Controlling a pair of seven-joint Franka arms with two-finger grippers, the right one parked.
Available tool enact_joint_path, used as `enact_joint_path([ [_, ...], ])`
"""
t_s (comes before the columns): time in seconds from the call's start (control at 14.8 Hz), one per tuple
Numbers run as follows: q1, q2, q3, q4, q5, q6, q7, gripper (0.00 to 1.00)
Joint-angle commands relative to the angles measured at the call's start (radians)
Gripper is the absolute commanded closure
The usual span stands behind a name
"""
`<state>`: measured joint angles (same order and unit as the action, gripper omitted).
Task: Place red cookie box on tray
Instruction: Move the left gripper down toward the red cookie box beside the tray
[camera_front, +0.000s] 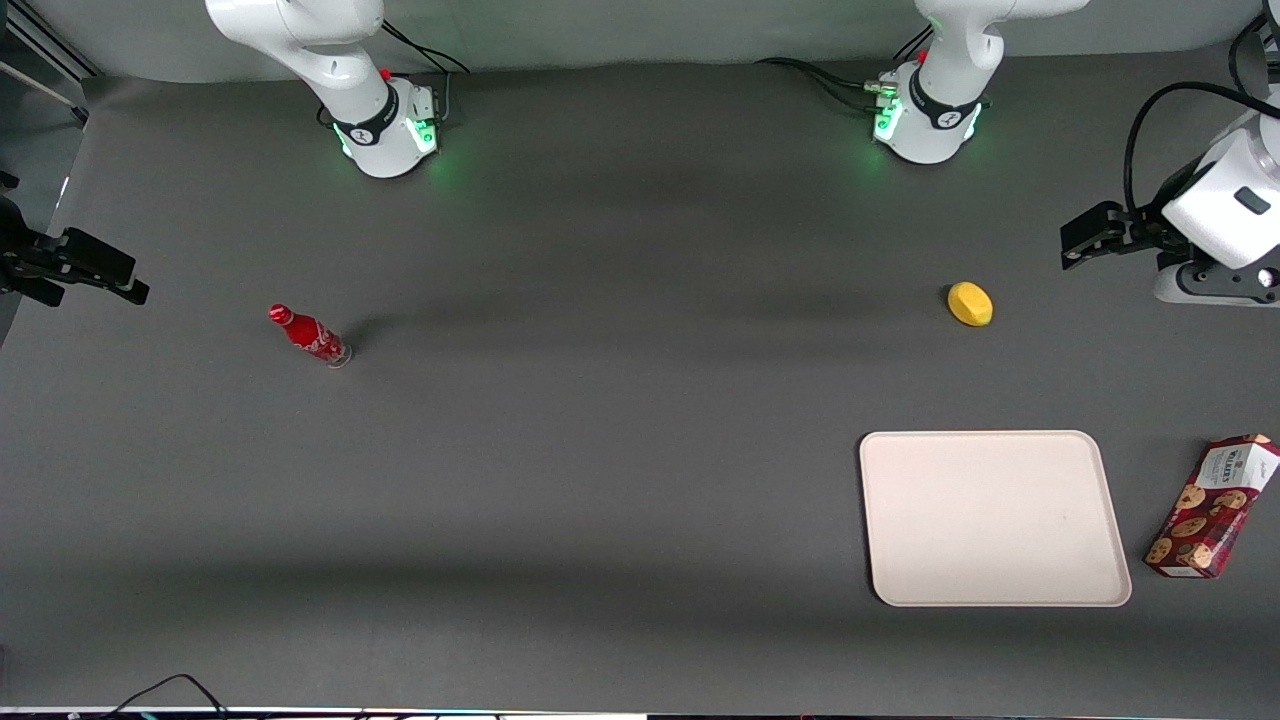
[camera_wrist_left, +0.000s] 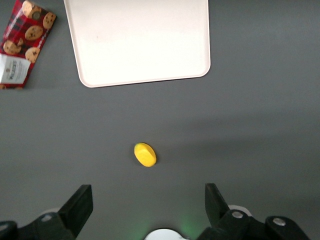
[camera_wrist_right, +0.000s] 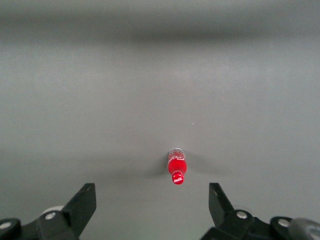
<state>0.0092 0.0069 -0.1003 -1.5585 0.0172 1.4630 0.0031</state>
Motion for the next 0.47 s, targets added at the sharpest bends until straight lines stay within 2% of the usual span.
enact_joint_path([
  [0.0,0.108,0.074,0.024,0.035,0.004,0.061,0.261,0.0],
  [0.14,0.188,0.116,0.024,0.037,0.001,0.123,0.444,0.0],
  [0.41,0.299,0.226,0.024,0.049,-0.008,0.261,0.665,0.0],
])
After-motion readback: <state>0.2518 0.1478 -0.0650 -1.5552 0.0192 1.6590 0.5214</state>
